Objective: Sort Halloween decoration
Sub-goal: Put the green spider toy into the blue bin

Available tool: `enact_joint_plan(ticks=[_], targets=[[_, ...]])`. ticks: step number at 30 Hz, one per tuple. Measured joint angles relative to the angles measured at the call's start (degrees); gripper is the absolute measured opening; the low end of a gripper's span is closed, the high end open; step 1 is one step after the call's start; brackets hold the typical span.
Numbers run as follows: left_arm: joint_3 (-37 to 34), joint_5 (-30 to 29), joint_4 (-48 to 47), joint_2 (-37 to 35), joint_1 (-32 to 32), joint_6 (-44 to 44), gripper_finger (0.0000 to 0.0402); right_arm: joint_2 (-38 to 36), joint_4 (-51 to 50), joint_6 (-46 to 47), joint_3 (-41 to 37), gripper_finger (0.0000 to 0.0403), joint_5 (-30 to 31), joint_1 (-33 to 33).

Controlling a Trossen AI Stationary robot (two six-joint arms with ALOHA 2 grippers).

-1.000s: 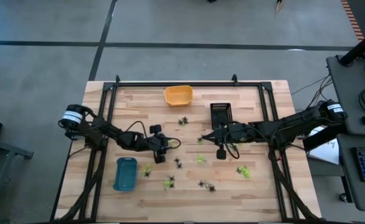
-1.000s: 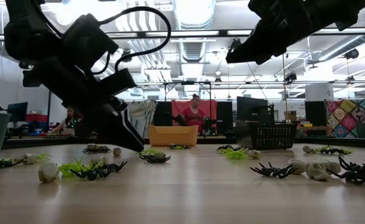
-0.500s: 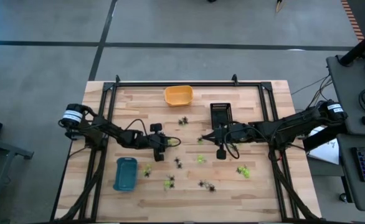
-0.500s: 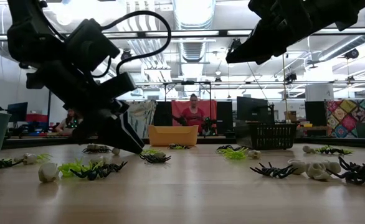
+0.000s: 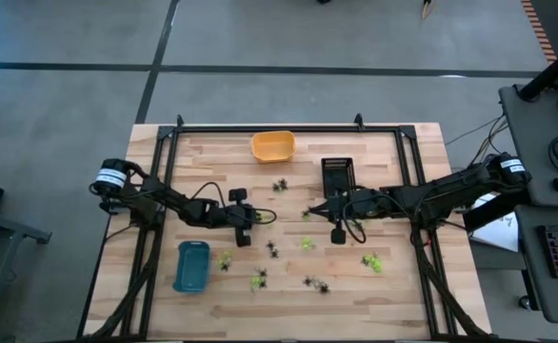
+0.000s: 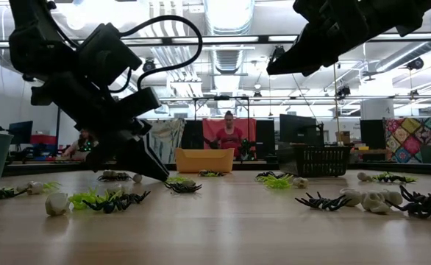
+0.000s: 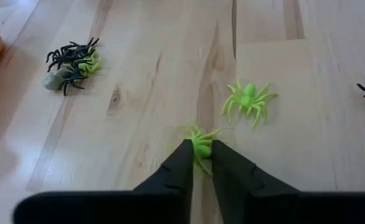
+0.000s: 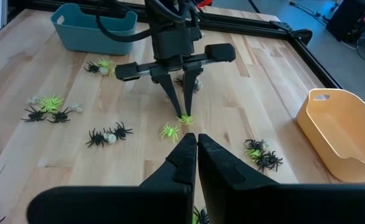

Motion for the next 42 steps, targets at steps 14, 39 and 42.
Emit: enact_joint_plan(ticks=[14,39,42], targets=[[0.4,0.2,0.0,-1.9,-0.1,-1.0,0.0000,0.0,0.0,-0.2,0.0,0.0009,0.0,0.0],[0.3,5.0,-5.0,-12.8,-0.5,-0.6,0.0000,0.0,0.0,-0.2,0.0,0.0009,0.0,0.0],[0.3,5.4,-4.9,-11.4,-0.5,-0.1,0.0005,0.0,0.0,-0.2,0.0,0.0009,0.0,0.0]])
